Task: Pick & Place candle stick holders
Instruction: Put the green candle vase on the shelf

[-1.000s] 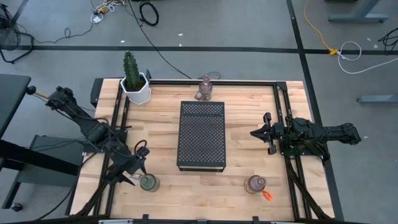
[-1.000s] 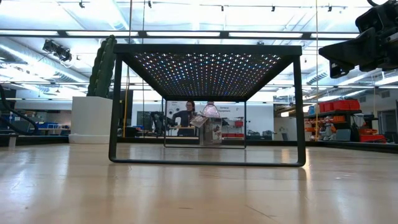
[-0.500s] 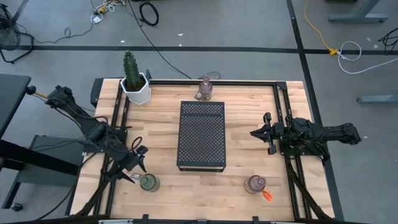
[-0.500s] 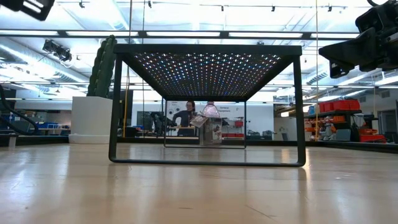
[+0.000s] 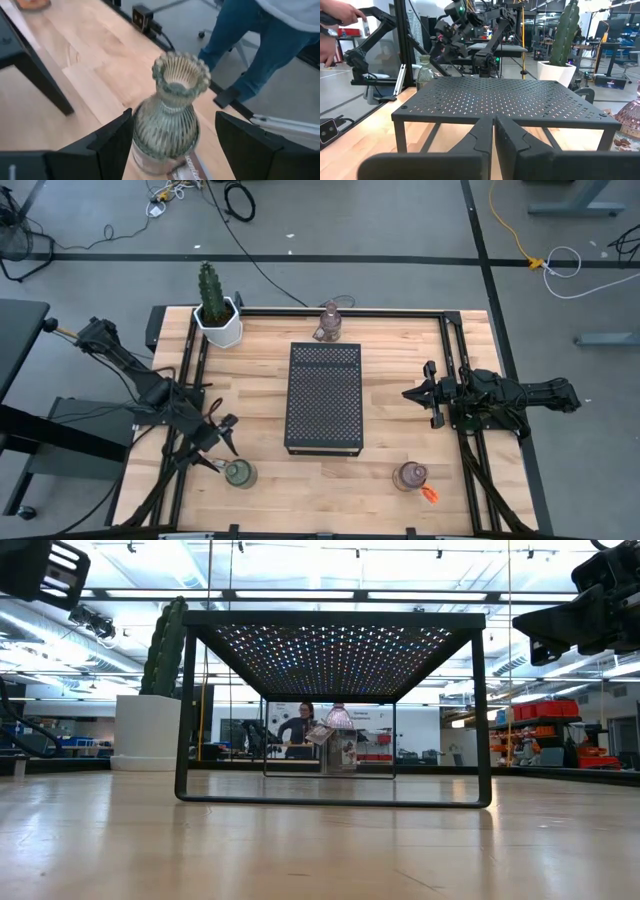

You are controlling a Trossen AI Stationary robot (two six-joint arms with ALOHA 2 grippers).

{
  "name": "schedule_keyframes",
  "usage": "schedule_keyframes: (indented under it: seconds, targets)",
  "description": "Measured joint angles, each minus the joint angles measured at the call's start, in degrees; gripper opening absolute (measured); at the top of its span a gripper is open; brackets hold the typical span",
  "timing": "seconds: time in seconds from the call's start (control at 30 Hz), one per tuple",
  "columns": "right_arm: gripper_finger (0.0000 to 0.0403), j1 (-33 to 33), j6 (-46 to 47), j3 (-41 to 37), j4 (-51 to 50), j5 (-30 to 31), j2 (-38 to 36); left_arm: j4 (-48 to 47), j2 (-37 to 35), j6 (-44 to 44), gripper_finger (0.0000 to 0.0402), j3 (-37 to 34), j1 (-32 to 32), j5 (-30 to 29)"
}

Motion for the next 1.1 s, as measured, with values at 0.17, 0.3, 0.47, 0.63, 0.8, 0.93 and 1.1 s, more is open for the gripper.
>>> schedule_keyframes:
  seconds: [0.17,0.3,0.47,0.63,0.8,0.93,1.1]
  targets:
    - [0.0023,0.0,0.0,0.0,0.0,0.0,0.0,5.9,-0.6,0.1,0.0289,-2.4,0.0,-0.1]
    - [0.0023,0.0,0.0,0.0,0.0,0.0,0.0,8.4,-0.6,0.2,0.0308,-3.2,0.0,-0.4]
    - [0.0023,0.0,0.0,0.0,0.0,0.0,0.0,8.4,-0.6,0.2,0.0351,-5.0,0.0,-0.4]
    - [0.0023,0.0,0.0,0.0,0.0,0.0,0.0,9.9,-0.5,0.0,0.0387,-6.5,0.0,-0.4]
    - [0.0023,0.0,0.0,0.0,0.0,0.0,0.0,15.7,-0.6,-0.1,0.0396,-8.1,0.0,-0.4]
    - [0.0023,0.0,0.0,0.0,0.0,0.0,0.0,20.0,-0.5,-0.5,0.0393,-9.6,0.0,-0.4]
    - [0.0023,0.0,0.0,0.0,0.0,0.0,0.0,22.9,-0.5,-0.5,0.0392,-9.8,0.0,-0.6]
